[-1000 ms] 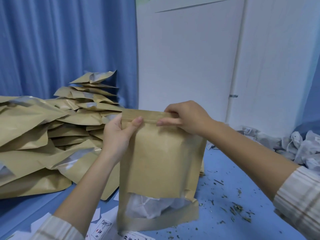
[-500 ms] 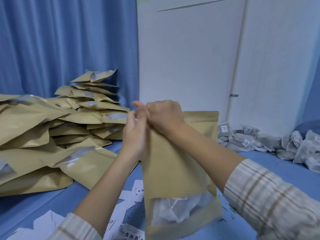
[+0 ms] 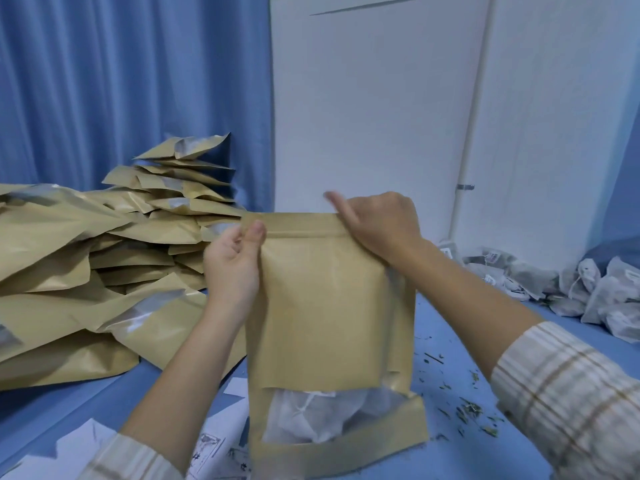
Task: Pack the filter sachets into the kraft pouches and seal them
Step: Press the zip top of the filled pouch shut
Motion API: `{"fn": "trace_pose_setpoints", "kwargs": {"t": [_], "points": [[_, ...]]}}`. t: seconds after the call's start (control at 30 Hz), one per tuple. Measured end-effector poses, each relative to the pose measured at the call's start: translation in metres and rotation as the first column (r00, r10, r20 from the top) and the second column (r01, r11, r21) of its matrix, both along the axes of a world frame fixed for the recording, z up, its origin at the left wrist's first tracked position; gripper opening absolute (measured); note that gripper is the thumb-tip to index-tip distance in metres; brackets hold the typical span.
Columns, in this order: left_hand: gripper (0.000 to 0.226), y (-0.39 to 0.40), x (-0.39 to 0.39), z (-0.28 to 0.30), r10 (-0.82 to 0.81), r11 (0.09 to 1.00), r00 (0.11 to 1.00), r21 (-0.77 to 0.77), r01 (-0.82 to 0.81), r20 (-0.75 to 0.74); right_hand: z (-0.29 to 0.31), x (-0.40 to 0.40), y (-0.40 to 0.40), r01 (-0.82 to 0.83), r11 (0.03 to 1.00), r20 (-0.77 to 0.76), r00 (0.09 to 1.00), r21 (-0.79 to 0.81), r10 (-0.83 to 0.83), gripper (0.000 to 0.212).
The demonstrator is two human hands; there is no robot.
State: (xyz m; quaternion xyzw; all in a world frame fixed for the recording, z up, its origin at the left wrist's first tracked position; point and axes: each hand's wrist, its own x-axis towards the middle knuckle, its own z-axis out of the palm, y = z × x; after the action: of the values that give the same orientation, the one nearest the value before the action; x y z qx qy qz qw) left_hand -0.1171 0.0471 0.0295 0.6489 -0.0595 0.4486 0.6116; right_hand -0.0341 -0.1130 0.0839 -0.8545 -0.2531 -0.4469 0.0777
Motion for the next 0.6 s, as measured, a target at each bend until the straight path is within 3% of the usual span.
{"fn": "trace_pose_setpoints", "kwargs": {"t": [0.27,0.4,0.47,0.53,0.6], "points": [[0.027,0.013,0.001,-0.001,0.054,0.998,0.998,0.042,-0.053,-0.019,-0.004,0.014,-0.029,0.053,0.991,-0.098,0.994,0.126,-0.041,0.064],[0.026,0.014,0.004,-0.002,0.052,0.998,0.998,0.039,-0.051,-0.024,-0.009,0.015,-0.028,-0.006,0.957,-0.150,0.987,0.289,0.051,0.065],[0.029,0.018,0.005,-0.004,-0.034,0.999,0.997,0.038,0.037,-0.065,-0.013,0.015,-0.028,0.007,0.938,-0.141,0.989,0.346,0.045,0.064],[0.052,0.027,0.002,-0.011,-0.217,0.976,0.951,-0.024,0.217,-0.221,-0.018,0.016,-0.027,0.043,0.920,-0.127,0.992,0.390,0.008,0.063],[0.082,0.033,0.000,-0.026,-0.355,0.932,0.840,-0.087,0.351,-0.411,-0.020,0.019,-0.027,0.037,0.884,-0.110,0.994,0.466,0.016,0.063]]}}
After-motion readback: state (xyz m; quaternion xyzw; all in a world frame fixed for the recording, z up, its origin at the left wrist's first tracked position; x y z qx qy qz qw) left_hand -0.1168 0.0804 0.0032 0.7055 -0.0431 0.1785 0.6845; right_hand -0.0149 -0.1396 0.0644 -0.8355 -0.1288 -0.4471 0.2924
